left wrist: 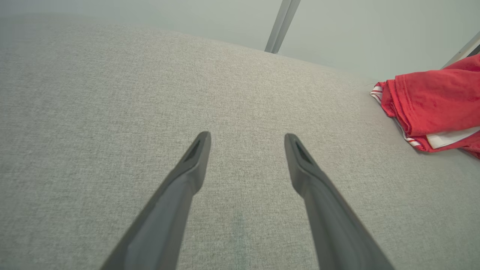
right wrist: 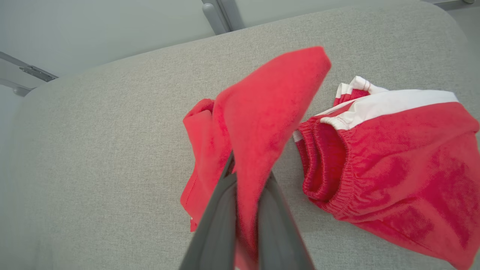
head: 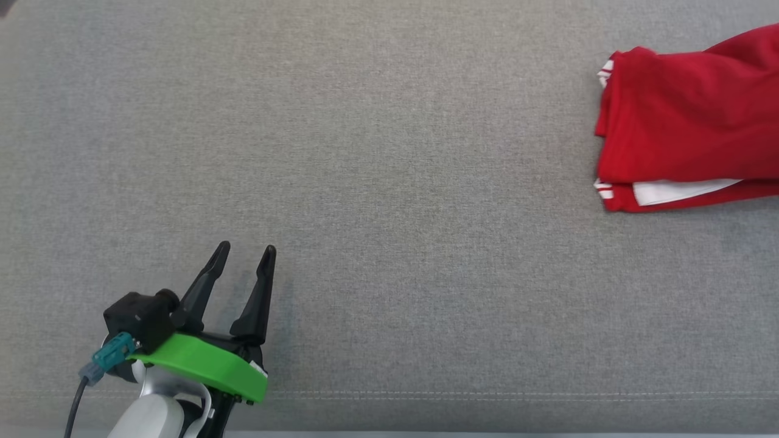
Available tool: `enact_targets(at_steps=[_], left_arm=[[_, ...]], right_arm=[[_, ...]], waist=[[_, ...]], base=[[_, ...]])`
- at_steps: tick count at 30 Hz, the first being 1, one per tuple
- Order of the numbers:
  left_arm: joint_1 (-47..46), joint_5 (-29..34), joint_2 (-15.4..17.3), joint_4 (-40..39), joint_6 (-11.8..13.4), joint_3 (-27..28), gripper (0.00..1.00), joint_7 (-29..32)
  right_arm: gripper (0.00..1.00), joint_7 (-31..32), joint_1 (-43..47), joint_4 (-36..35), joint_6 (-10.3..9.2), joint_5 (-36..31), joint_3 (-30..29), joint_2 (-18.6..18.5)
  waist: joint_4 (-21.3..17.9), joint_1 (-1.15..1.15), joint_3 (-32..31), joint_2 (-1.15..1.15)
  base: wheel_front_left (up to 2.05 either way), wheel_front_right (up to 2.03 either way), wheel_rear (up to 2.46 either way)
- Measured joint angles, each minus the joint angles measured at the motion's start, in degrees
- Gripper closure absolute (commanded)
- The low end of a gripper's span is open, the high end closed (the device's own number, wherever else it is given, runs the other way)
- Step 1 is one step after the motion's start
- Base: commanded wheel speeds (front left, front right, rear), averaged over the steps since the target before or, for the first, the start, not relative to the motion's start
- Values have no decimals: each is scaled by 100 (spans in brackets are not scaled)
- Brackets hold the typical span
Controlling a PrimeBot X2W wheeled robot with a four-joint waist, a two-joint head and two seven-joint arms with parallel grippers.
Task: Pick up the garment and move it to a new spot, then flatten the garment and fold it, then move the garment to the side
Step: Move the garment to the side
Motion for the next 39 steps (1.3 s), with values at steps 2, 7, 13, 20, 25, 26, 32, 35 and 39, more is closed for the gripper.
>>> enact_targets(at_steps=[2,7,13,20,25,26,32,35,39], left_arm=[[-46,1,-1,-46,0,-21,0,45],[-157,38,10,-96,-1,-52,0,102],[-177,48,32,-153,0,-82,0,218],[-286,71,99,-307,24,-37,0,256],[-346,110,138,-430,75,15,0,298],[-356,122,149,-452,76,30,0,298],[-387,147,186,-555,145,118,0,298],[-383,147,202,-641,196,212,0,296],[-382,147,218,-717,246,292,0,293]], right_arm=[[100,-9,0,2,-41,7,-121,-88],[100,-122,-1,76,-87,24,-328,-241],[100,-232,-1,119,-91,23,-460,-313],[100,-409,1,474,-138,-80,-692,-614],[100,-721,125,894,-140,-325,-783,-761],[100,-766,183,981,-140,-363,-773,-764],[0,-1469,396,1465,-140,-958,-727,-756],[0,-1919,413,1715,-140,-1314,-747,-750],[0,-2477,498,2143,-140,-1664,-793,-711]], waist=[[-58,0,63,0],[-133,0,190,0],[-146,0,358,0],[-78,0,542,0],[27,0,683,0],[48,0,702,0],[174,0,783,0],[213,0,817,0],[222,0,856,0]], base=[[0,0,0],[0,0,0],[0,0,0],[0,0,0],[0,0,0],[0,0,0],[0,0,0],[0,0,0],[0,0,0]])
